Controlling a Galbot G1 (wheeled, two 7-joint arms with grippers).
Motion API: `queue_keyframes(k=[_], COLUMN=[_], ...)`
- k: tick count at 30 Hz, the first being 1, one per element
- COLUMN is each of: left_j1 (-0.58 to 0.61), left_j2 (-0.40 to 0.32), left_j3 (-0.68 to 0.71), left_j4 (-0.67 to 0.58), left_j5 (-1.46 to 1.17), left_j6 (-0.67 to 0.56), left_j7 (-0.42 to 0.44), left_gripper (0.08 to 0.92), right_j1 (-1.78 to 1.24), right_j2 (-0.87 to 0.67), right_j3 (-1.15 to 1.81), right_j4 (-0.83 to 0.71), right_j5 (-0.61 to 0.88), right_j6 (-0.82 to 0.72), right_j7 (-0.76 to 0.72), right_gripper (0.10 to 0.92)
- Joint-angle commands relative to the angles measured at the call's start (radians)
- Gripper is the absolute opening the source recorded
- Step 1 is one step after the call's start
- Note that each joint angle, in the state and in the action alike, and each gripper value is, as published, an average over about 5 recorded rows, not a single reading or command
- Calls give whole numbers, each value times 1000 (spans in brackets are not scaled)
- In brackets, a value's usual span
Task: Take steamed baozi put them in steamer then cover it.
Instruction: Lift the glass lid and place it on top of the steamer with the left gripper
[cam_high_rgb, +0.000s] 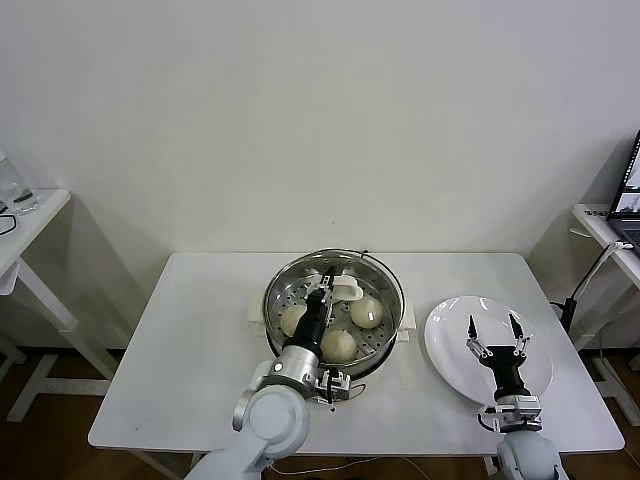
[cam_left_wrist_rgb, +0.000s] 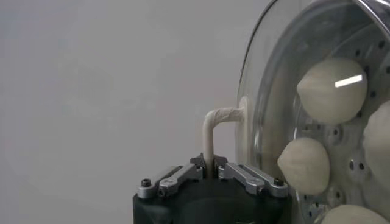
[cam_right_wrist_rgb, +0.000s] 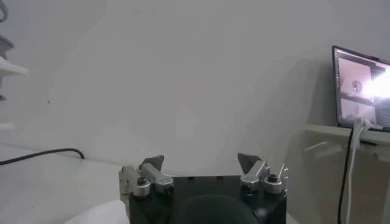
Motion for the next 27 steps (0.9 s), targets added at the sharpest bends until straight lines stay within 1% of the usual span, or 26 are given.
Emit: queue_keyframes(k=[1,11,27], left_j1=[-13,-16,-20], left_j2=[-2,3,5], left_j3=[13,5,-7], left_j4=[31,60,68], left_j5=[22,23,16], left_j6=[-20,-26,-30], left_j7=[-12,-16,-18], left_gripper=[186,186,186], right_j1=[4,7,12], right_j2=[0,2,3], right_j3=[0,-2,-3], right_j4=[-3,-7,-12], right_j5=[0,-1,-4], right_j6=[0,1,3], right_j7=[0,-2,-3], right_gripper=[823,823,823])
